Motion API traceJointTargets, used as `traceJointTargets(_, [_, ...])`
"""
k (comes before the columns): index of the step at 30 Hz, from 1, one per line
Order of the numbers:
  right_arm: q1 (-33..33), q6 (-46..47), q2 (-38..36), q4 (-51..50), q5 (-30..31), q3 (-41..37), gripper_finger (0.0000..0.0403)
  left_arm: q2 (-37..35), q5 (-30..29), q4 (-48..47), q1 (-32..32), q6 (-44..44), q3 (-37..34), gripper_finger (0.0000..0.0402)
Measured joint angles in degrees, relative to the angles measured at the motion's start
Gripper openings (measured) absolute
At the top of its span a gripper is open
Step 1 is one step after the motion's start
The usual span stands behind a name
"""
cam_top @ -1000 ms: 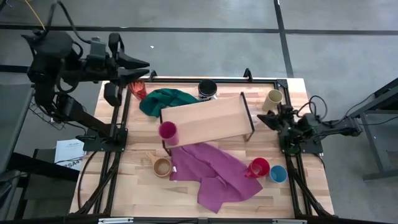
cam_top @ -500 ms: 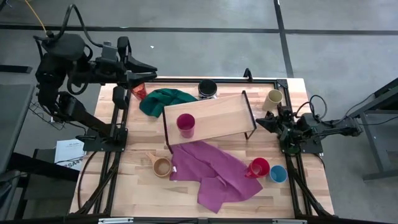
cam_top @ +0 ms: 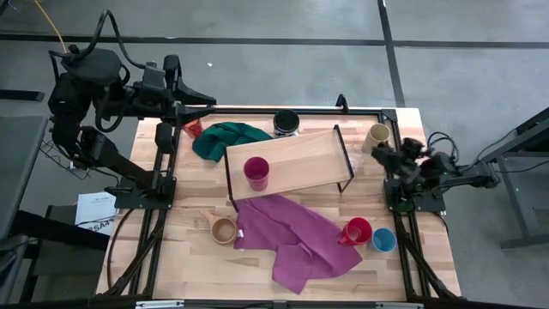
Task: Stack small to large cups/mugs on shelf
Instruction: Put the white cup on the shelf
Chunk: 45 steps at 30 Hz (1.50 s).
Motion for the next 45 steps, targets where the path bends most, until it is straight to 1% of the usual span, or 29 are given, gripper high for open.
traceJointTargets(6, [0.0, -7.5, 0.0, 13.1, 1.0, 0.0, 0.0, 0.0, 0.7, -0.2, 0.0, 0.3, 0.0, 0.0074])
traceJointTargets(11, [0.0, -11.1, 0.0, 24.0, 1.4, 0.4, 0.0, 0.0, 1.1, -0.2, 0.0, 0.9, 0.0, 0.0074])
traceJointTargets(13, [0.0, -13.5, 0.0, 25.4, 1.2, 2.5, 0.0, 0.0, 1.1, -0.2, 0.0, 1.5, 0.0, 0.0074])
traceJointTargets(15, [0.0, -17.2, 0.3, 22.9, -1.0, 5.9, 0.0, 0.0, 1.1, -0.3, 0.0, 2.1, 0.0, 0.0074])
traceJointTargets(17, [0.0, -21.6, 1.8, 17.0, -4.2, 10.7, 0.0, 0.0, 1.1, -0.9, 0.0, 2.7, 0.0, 0.0074])
traceJointTargets(20, [0.0, -26.8, 6.1, 3.3, -6.4, 20.1, 0.0, 0.4, 1.1, -2.7, 0.0, 3.6, 0.0, 0.0074])
traceJointTargets(24, [0.0, -30.4, 15.2, -18.9, -5.1, 34.9, 0.0, 0.7, 1.1, -5.4, 0.0, 5.6, 0.0, 0.0074])
traceJointTargets(26, [0.0, -31.6, 20.8, -28.0, -4.2, 42.0, 0.0, 0.7, 1.1, -5.3, 0.0, 7.6, 0.0, 0.0074])
traceJointTargets(29, [0.0, -33.4, 28.9, -37.1, -2.2, 51.5, 0.0, 0.4, 1.0, -3.6, 0.0, 11.4, 0.0, 0.0074])
traceJointTargets(31, [0.0, -34.5, 33.6, -41.4, -1.8, 56.9, 0.0, -0.5, 0.4, -3.7, 0.0, 13.3, 0.0, 0.0074])
traceJointTargets(33, [0.0, -35.2, 37.6, -48.4, -1.7, 62.5, 0.0, -1.7, 0.0, -3.7, 0.0, 14.9, 0.0, 0.0074])
traceJointTargets(36, [0.0, -32.3, 41.9, -61.3, 1.6, 70.4, 0.0, -4.3, -0.3, -3.7, 0.0, 16.7, 0.0, 0.0074])
traceJointTargets(39, [0.0, -28.0, 45.2, -71.3, 5.3, 76.3, 0.0, -7.3, -1.1, -4.9, 0.0, 17.2, 0.0, 0.0074])
traceJointTargets(42, [0.0, -25.2, 48.3, -78.1, 9.2, 80.5, 0.0, -9.9, -3.1, -8.0, 0.0, 17.2, -0.5, 0.0074])
traceJointTargets(45, [0.0, -22.7, 51.2, -83.6, 13.4, 83.2, 0.0, -12.6, -3.6, -10.9, 0.0, 16.0, -3.1, 0.0074])
